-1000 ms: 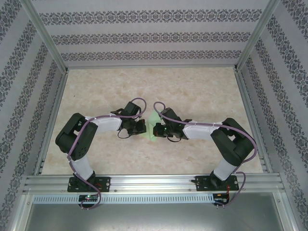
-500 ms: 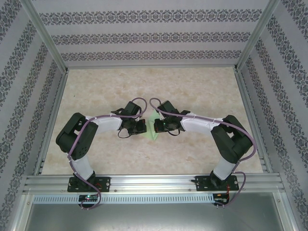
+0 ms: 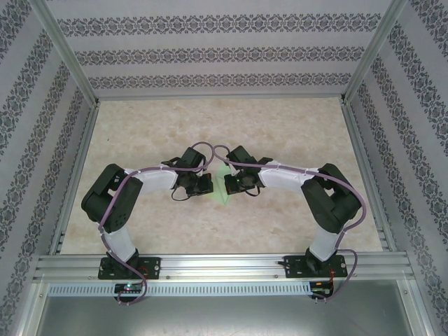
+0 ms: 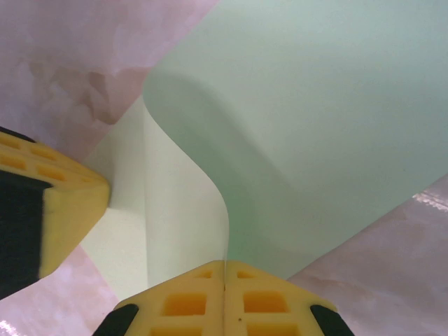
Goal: Fold a paper plane with a square sheet of paper (pick it up from the middle)
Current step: Fold the triangle a second time at the center of the table.
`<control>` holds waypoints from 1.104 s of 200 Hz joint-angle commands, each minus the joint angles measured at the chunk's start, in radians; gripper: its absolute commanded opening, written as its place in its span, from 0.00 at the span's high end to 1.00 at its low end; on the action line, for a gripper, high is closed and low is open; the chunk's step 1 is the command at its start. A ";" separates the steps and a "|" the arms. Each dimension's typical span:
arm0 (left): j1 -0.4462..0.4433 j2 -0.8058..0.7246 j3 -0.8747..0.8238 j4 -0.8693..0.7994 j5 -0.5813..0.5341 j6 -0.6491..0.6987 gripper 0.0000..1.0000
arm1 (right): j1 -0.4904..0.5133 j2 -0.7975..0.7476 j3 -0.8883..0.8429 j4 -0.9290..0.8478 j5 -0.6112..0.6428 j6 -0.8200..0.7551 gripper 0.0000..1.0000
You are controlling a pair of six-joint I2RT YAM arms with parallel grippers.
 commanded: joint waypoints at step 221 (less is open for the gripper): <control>-0.008 0.020 0.036 -0.059 -0.017 0.039 0.93 | -0.001 0.060 0.037 -0.018 0.086 0.008 0.98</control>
